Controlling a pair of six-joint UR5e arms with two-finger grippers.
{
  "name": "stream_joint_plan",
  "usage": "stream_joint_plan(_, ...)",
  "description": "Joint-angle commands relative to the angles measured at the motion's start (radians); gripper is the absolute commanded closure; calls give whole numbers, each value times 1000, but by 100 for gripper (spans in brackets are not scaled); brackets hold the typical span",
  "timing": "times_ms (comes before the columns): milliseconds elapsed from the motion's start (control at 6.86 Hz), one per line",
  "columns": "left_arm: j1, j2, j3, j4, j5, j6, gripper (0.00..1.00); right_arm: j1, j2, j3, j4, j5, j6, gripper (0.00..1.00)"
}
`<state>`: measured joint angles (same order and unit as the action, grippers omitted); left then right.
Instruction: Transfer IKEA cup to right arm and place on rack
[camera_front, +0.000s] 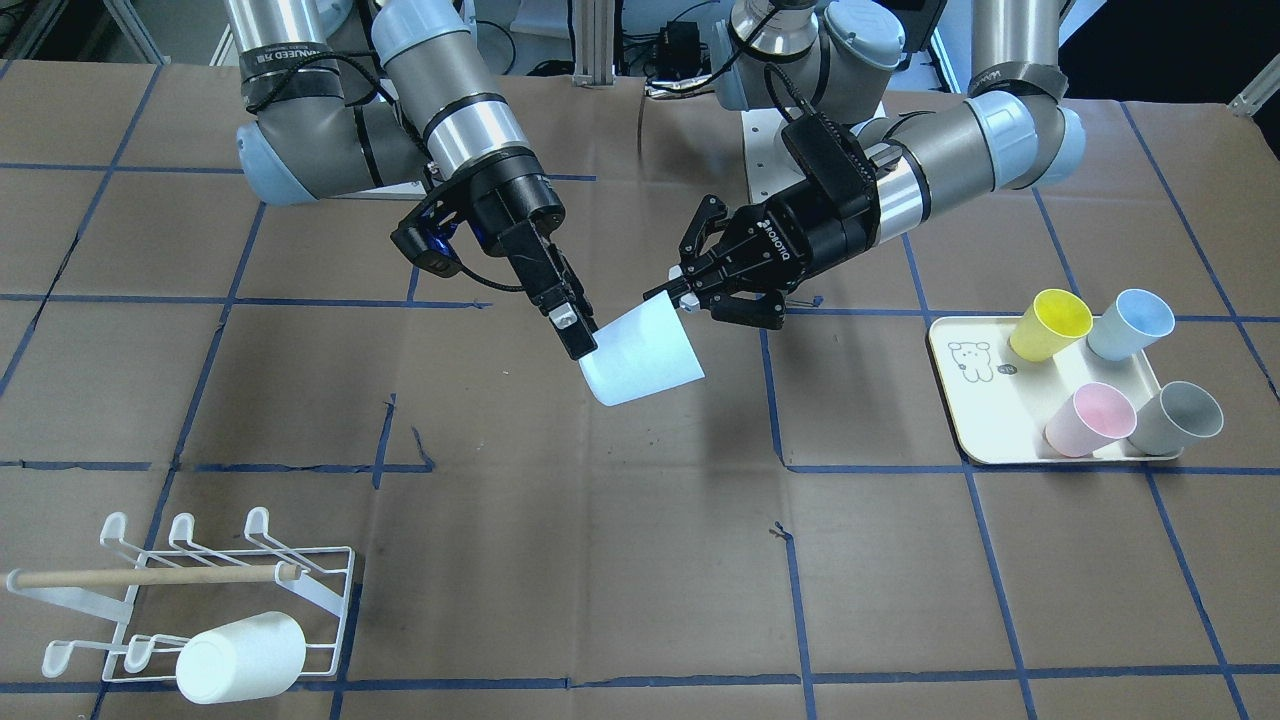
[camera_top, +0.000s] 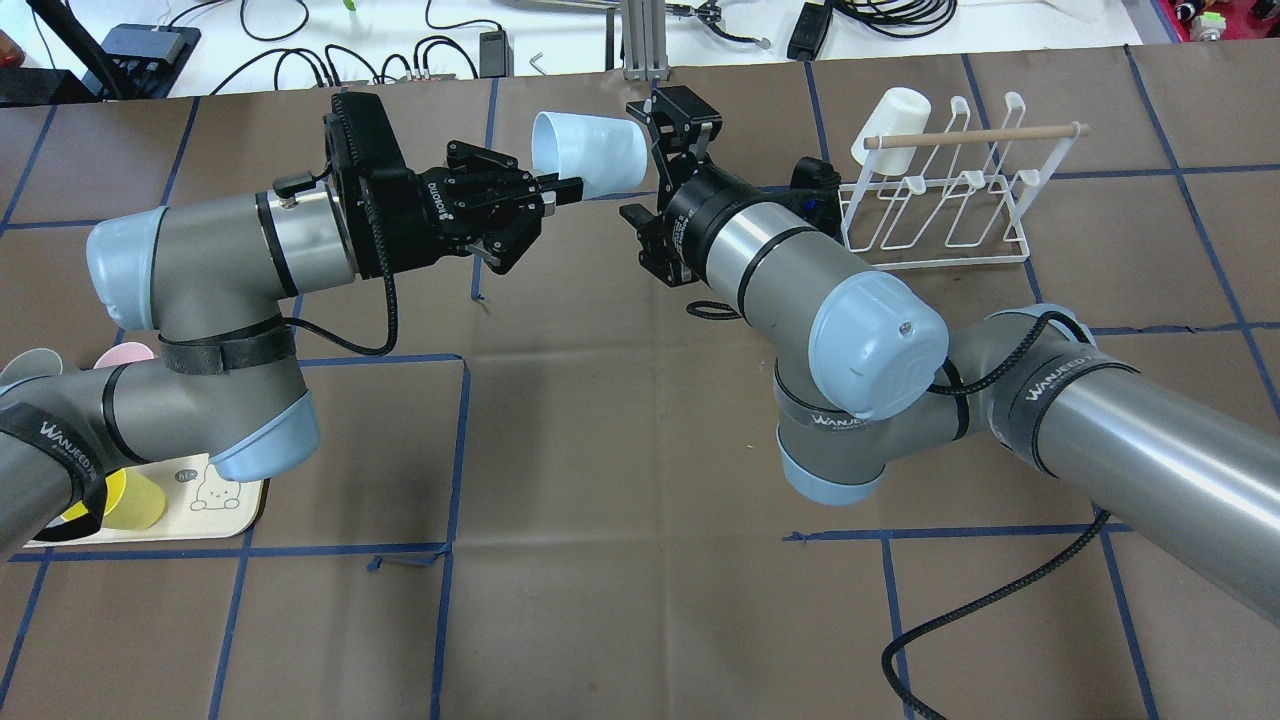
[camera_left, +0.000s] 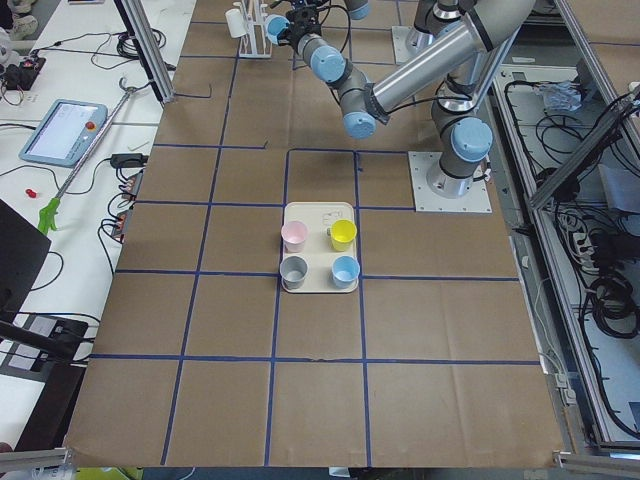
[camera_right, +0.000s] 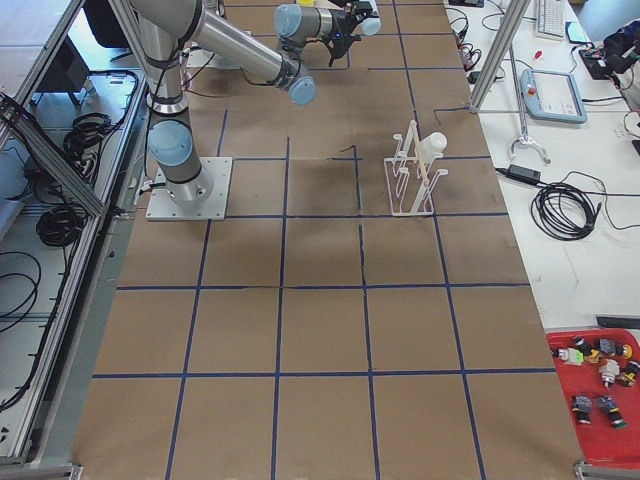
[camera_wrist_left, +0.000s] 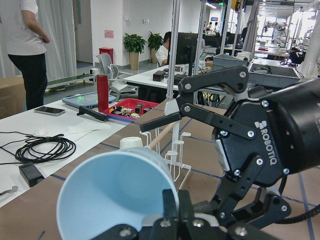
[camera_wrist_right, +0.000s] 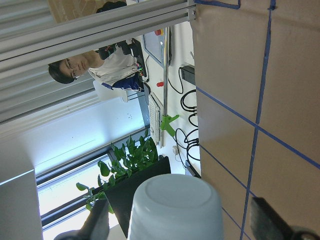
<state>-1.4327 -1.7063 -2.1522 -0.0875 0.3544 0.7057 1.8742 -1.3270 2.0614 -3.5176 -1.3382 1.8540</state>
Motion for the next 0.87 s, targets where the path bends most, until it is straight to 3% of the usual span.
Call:
stream_joint_plan(0,0,-1,0,0,0,0,100,25,26,-36,-1,-27,19,0)
stream_joint_plan(729,0,1,0,0,0,0,99,28,60,-69,-6,-27,21,1)
